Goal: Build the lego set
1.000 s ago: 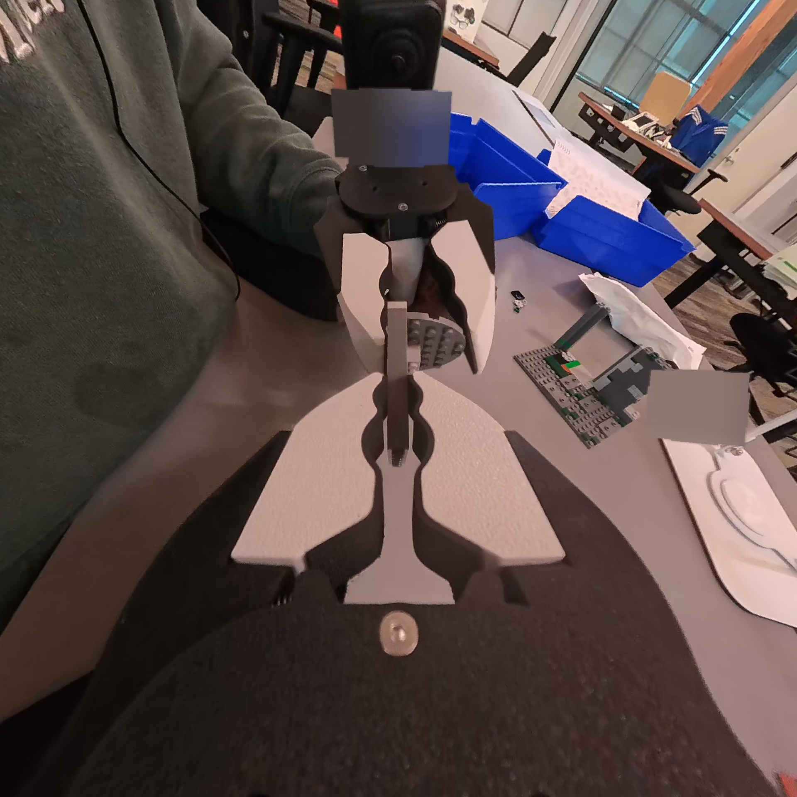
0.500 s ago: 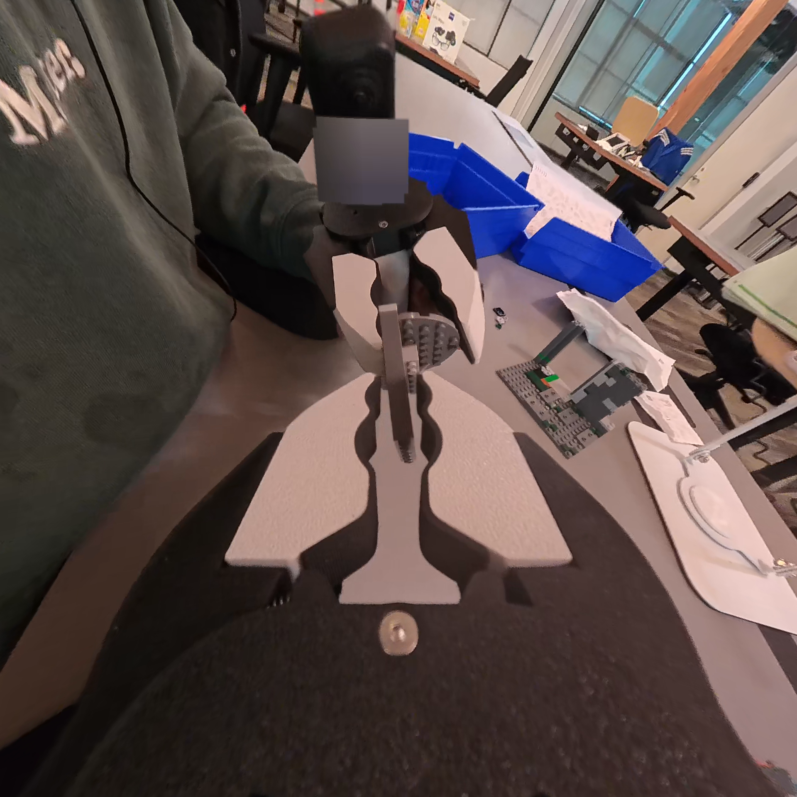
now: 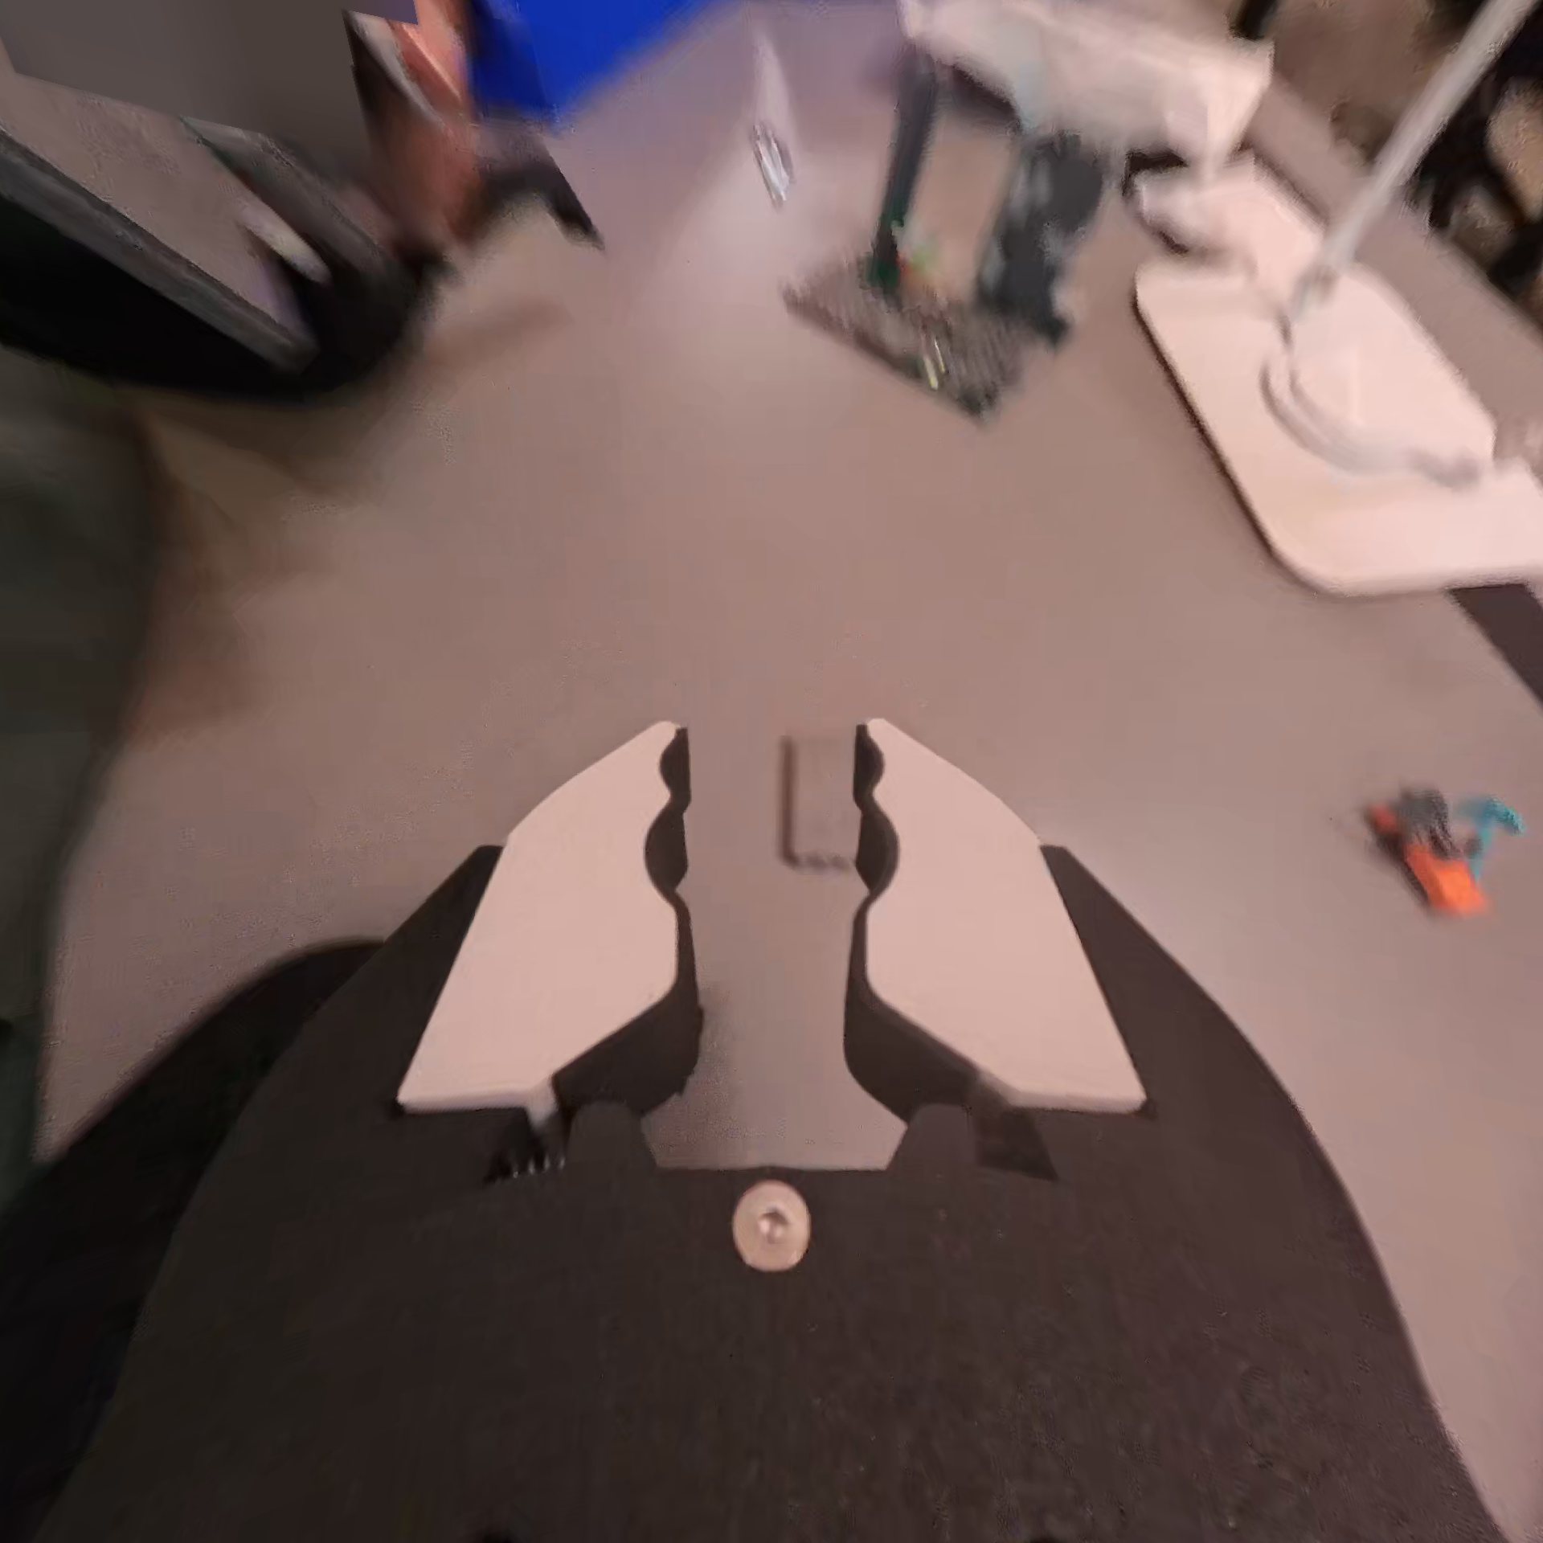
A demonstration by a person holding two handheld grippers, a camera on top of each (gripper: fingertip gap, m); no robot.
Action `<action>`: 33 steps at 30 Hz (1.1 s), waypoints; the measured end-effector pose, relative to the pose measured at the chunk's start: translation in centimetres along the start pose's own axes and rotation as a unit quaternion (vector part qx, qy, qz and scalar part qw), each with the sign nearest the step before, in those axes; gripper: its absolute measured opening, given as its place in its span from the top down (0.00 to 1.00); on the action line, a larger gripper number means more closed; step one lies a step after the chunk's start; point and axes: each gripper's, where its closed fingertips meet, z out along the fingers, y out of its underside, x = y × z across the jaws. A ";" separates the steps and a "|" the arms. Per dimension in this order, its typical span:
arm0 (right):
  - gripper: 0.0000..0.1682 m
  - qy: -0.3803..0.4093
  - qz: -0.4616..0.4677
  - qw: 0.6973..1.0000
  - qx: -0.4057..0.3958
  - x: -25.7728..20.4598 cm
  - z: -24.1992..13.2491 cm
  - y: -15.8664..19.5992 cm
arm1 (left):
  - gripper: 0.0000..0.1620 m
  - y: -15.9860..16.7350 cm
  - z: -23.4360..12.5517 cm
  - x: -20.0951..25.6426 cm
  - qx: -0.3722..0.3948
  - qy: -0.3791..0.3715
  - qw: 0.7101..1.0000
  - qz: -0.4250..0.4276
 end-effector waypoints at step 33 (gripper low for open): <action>0.70 -0.470 0.214 0.845 -0.139 -10.6 0.3 -7.7 | 0.72 -2.2 -1.0 2.2 0.046 0.064 0.997 0.006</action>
